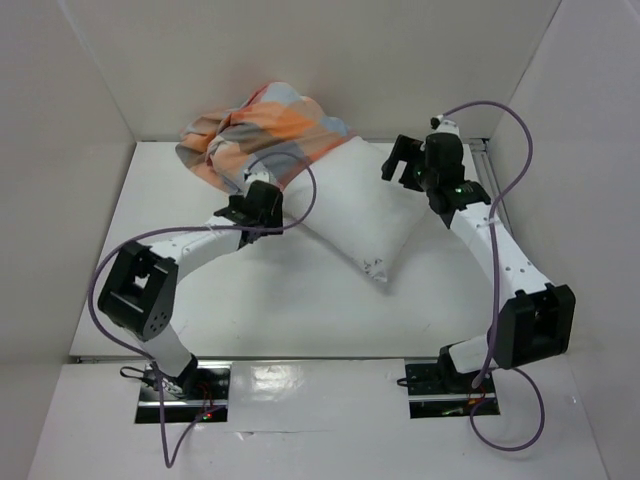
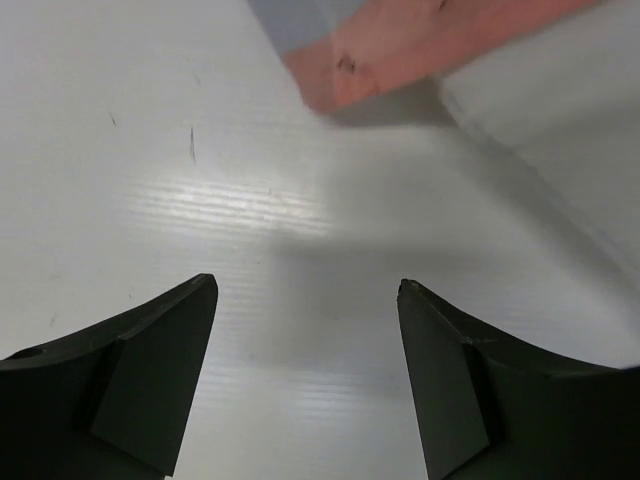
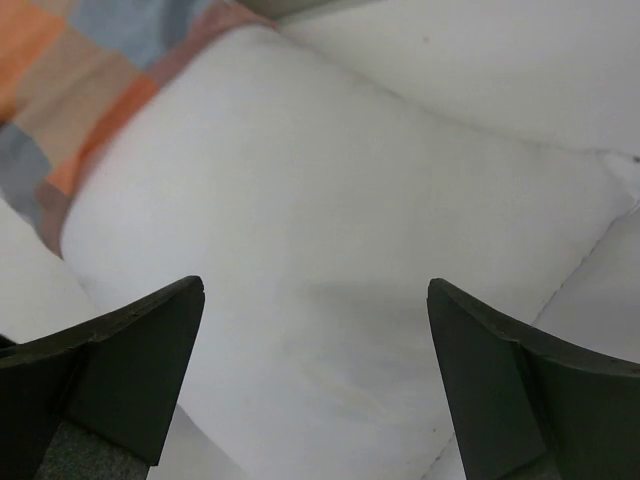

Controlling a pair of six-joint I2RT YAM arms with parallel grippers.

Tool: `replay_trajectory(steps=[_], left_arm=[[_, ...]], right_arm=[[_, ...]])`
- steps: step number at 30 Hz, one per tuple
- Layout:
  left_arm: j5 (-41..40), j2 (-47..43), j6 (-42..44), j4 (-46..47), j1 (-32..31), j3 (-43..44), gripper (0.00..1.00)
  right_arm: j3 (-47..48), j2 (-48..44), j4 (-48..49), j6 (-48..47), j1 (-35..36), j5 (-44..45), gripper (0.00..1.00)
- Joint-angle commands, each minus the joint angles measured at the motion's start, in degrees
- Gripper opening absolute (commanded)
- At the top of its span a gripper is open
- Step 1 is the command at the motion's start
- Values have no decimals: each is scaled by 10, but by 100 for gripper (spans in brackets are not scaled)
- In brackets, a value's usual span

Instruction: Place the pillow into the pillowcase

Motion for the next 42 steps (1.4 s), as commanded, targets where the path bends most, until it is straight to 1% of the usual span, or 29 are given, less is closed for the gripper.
replay_trajectory(steps=[1, 2, 3, 5, 7, 10, 11, 12, 13, 15, 17, 18, 20, 23, 24, 25, 28, 35, 37, 40, 42], left_arm=[[-44, 6, -7, 132, 2, -32, 86], [-51, 11, -7, 153, 2, -41, 84], [-51, 11, 13, 196, 11, -58, 84], [-44, 28, 20, 222, 33, -64, 84], [-36, 50, 27, 234, 44, -48, 82], [7, 90, 27, 243, 70, -16, 75], [17, 98, 27, 243, 81, -16, 75], [40, 113, 27, 250, 81, 2, 72], [45, 123, 27, 243, 88, 14, 72], [51, 149, 27, 219, 88, 49, 69], [66, 156, 33, 219, 93, 55, 69], [80, 156, 39, 219, 93, 55, 68], [87, 156, 39, 219, 93, 55, 68], [119, 131, 39, 217, 93, 39, 75], [119, 131, 39, 217, 93, 39, 79], [128, 131, 46, 205, 93, 39, 80], [117, 150, 54, 161, 93, 77, 84], [82, 204, 54, 101, 87, 138, 84], [95, 214, 54, 101, 87, 146, 84], [95, 232, 54, 67, 87, 182, 78], [108, 231, 54, 60, 92, 177, 79]], right_arm=[[39, -21, -12, -13, 5, 29, 100], [39, -21, -12, -13, 5, 29, 100], [39, -21, -12, -13, 5, 29, 100], [39, -15, -12, -13, 5, 24, 100], [33, -15, -12, -13, 5, 24, 100], [33, -9, -12, -13, 5, 18, 100], [33, -2, -12, -13, 5, 18, 100], [33, -2, -12, -13, 10, 18, 100], [39, 4, -12, -13, 10, 13, 100], [39, 4, -12, -13, 10, 13, 100], [44, 9, -18, -13, 10, 13, 100], [44, 9, -18, -13, 10, 13, 100], [44, 9, -18, -13, 10, 13, 100], [44, 9, -18, -13, 16, 13, 100], [44, 14, -18, -13, 16, 13, 100], [44, 14, -18, -13, 16, 13, 100], [44, 14, -18, -13, 16, 7, 100], [49, 20, -18, -13, 21, 7, 100], [49, 20, -18, -13, 21, 7, 100], [49, 20, -23, -18, 21, 7, 100], [49, 20, -23, -18, 21, 13, 100]])
